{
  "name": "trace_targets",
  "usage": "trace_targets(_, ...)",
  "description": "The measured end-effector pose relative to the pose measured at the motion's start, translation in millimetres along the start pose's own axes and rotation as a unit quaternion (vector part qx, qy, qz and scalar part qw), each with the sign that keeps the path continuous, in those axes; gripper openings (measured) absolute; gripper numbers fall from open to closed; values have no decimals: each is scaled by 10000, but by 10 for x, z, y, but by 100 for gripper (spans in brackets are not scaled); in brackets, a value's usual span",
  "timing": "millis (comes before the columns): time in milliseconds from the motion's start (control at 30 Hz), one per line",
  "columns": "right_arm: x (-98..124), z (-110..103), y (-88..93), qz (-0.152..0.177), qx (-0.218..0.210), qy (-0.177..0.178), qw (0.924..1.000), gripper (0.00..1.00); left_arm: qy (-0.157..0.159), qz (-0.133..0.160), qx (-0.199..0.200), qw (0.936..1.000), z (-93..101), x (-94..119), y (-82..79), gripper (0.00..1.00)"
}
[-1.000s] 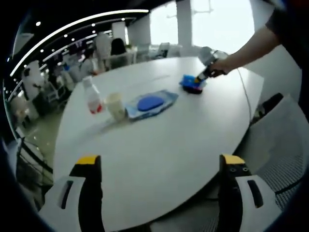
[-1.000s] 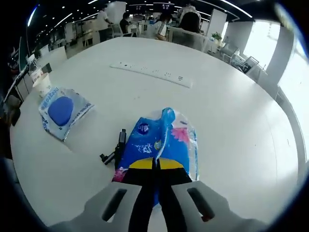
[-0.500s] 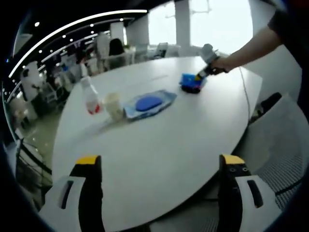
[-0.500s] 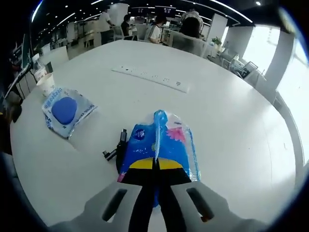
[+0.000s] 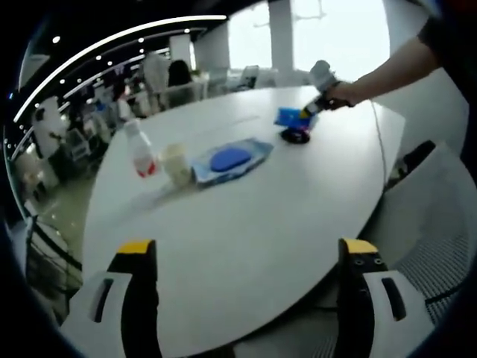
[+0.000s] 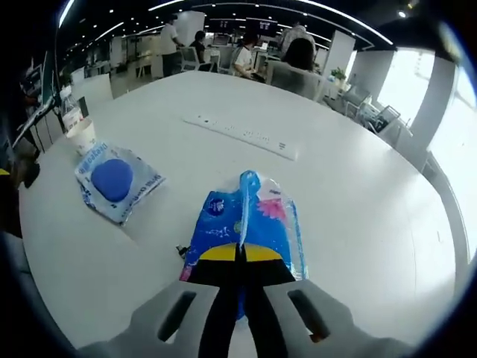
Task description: Arrange the tabletop items into an orderly group along one side of the table until the central work area is clear of visible clutter.
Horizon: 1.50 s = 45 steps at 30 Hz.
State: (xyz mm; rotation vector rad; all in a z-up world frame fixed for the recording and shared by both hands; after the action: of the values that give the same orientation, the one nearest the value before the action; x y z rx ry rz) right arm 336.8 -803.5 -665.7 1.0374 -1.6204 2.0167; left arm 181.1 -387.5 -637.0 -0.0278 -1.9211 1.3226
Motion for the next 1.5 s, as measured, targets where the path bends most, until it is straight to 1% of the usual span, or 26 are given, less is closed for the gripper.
trace_targets(133,6,-106,-98,81,153,-74,9998,0,-15,3,-26,10000,-6,6,4,98)
trace_targets(400,-26,-296,-221,87,454,-209,9987,0,-51,68,-27,10000,-26,12,-19,98)
trace_targets(500,-36,-356,-263,112,479,-258,9985,0,-65,91,3,9999,-34,14,-29,98)
trace_targets(567,-57,-452,-315,133,570,-341,9977,0,-92,103,1,9999,-40,15,-36,98)
trace_targets(600,-61,-465,-320,135,563,-359,9977,0,-94,101,3,9999,-40,15,-37,98)
trace_targets(667,-84,-516,-345,138,579,-408,9974,0,-100,104,5,9999,-40,16,-39,98)
trace_targets(800,-158,-545,-395,150,693,-508,9962,0,-124,104,19,9999,-48,17,-43,98)
trace_targets(900,-192,-627,-445,179,744,-579,9954,0,-96,185,69,9998,-44,24,-69,98)
trace_targets(1133,-331,-813,-560,235,892,-784,9927,0,-150,145,51,9998,-57,21,-53,98)
trace_targets(1500,-442,-1085,-659,301,1038,-1027,9888,0,-113,135,13,9998,-48,21,-46,98)
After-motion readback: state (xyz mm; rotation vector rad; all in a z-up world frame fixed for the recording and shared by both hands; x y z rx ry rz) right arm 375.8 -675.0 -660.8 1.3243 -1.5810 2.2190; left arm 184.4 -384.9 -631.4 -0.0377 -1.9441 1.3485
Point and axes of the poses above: the point that each gripper's makers call its tool centre point, and the gripper's own axes: x roughly backward along the fingers, z roughly to its right, y roughly out of its underside, the point moved 3 cm from there along x, roughly backward along the fingers, and after that the axes turned 9 degrees about -y, right-handed, at the moved point
